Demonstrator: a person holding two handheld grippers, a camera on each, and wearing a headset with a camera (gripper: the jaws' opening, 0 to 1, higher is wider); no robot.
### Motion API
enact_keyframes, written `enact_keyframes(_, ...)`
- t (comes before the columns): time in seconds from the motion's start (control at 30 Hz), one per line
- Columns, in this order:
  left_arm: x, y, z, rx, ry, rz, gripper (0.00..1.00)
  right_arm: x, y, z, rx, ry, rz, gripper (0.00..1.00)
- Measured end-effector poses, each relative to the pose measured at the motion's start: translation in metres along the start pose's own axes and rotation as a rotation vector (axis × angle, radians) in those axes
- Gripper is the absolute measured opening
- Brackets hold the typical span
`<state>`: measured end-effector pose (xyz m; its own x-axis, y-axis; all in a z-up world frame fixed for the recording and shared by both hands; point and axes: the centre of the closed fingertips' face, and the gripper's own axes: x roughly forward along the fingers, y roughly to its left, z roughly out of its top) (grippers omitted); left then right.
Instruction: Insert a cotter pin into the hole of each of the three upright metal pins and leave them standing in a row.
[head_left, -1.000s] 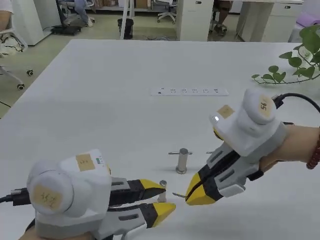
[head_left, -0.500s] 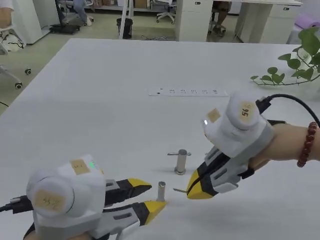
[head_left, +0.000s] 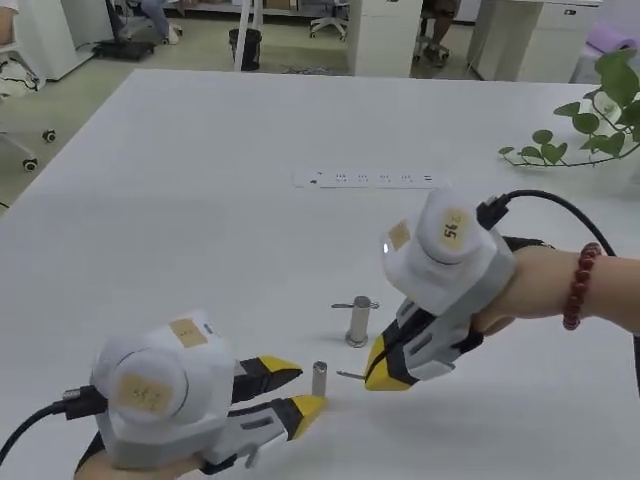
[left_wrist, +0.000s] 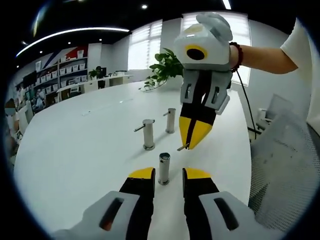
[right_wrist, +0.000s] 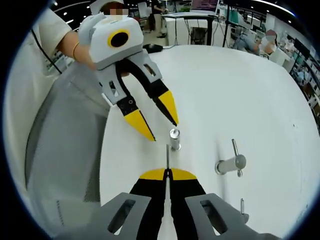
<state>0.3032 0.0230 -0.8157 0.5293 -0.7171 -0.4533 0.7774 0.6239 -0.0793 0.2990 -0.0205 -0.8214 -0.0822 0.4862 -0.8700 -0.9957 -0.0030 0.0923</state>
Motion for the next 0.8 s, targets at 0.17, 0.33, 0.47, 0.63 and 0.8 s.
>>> enact_keyframes(0.17, 0.006, 0.002, -0.002, -0.004, 0.003, 0.007, 0.19, 0.002, -0.003, -0.002, 0.009, 0.012, -0.004, 0.03)
enact_keyframes(0.33, 0.012, 0.003, -0.003, -0.005, 0.005, 0.011, 0.17, 0.004, -0.005, -0.002, 0.011, 0.017, -0.003, 0.03)
enact_keyframes(0.47, 0.015, 0.005, -0.004, -0.010, 0.007, 0.017, 0.16, 0.005, -0.005, -0.001, 0.009, 0.021, -0.002, 0.03)
enact_keyframes(0.63, 0.019, 0.004, -0.003, -0.009, 0.003, 0.014, 0.13, 0.007, -0.006, 0.001, 0.007, 0.027, -0.001, 0.03)
enact_keyframes(0.8, 0.022, 0.005, -0.005, -0.008, 0.008, 0.020, 0.10, 0.008, -0.007, 0.002, -0.001, 0.035, 0.001, 0.03)
